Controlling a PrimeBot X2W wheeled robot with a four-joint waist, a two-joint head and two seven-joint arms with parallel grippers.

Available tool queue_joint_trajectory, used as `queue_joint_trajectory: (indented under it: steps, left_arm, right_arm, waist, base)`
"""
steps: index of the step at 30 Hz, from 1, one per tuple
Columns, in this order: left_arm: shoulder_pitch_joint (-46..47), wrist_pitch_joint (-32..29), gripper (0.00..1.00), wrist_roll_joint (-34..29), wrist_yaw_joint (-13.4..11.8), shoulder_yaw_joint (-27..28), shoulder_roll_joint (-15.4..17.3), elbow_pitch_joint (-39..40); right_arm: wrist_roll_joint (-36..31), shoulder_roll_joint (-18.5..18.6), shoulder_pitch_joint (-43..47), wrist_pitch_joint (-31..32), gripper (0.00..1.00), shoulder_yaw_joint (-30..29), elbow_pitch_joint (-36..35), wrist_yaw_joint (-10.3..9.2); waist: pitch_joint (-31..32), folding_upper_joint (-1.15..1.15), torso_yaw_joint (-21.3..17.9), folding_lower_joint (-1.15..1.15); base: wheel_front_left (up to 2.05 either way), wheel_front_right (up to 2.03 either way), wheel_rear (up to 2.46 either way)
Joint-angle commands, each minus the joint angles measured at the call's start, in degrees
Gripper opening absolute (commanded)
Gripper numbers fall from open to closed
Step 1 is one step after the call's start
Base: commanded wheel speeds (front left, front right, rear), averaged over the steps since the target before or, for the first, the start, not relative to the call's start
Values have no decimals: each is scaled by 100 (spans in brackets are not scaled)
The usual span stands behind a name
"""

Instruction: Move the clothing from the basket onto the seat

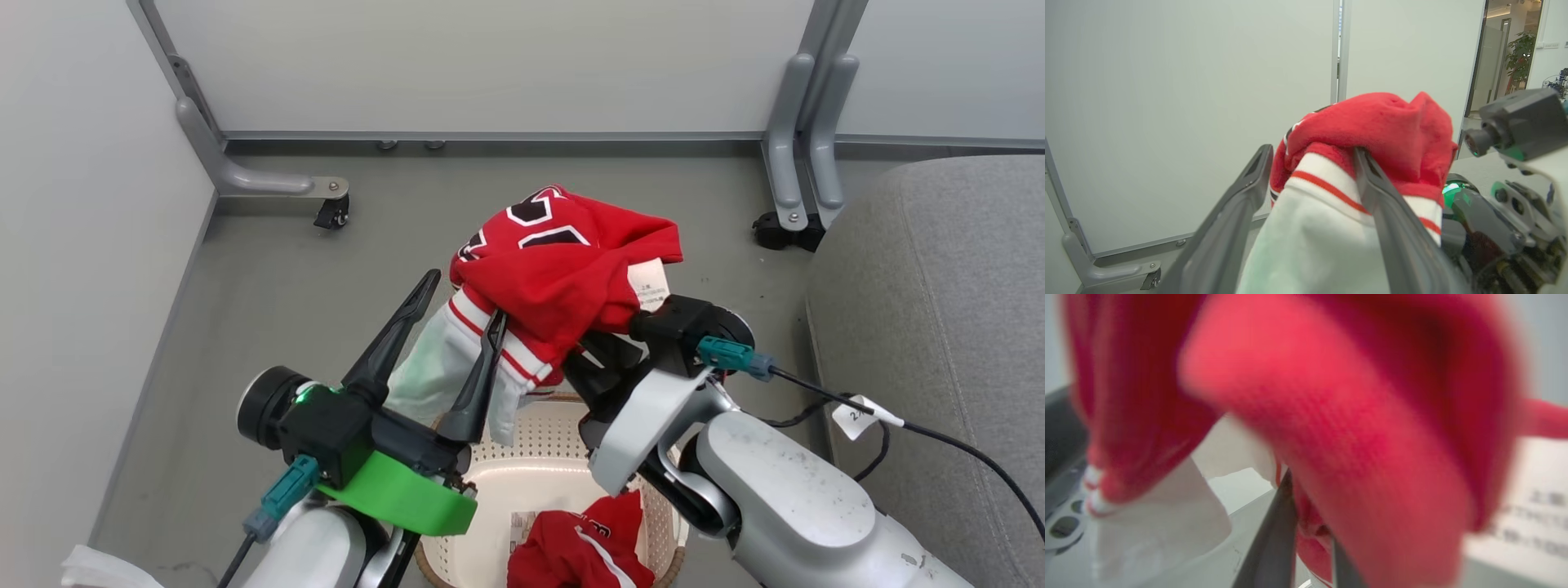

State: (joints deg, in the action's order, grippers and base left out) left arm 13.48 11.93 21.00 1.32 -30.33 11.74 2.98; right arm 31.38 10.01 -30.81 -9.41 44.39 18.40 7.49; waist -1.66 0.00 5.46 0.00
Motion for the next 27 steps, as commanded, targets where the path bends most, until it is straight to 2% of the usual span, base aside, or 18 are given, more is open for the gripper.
queue_joint_trajectory:
  steps: [1,8,17,27]
  left_arm:
    - [-59,6,100,-64,-23,-18,63,-22]
    - [-161,-59,100,-273,-54,-127,282,-40]
    - [-258,-266,100,-471,148,-536,476,-81]
    - [-290,-408,100,-531,283,-875,542,-101]
  right_arm:
    - [-23,44,97,16,0,-92,-48,0]
    - [-113,181,335,219,0,-587,-135,0]
    - [-499,289,586,474,0,-1448,-146,0]
    - [-885,305,826,606,0,-2408,-27,0]
  waist:
    - [-27,0,-55,0]
    - [-145,0,-287,0]
    - [-317,0,-636,0]
    - [-579,0,-1411,0]
  base:
    - [0,0,0]
    - [0,0,0]
    - [0,0,0]
    - [0,0,0]
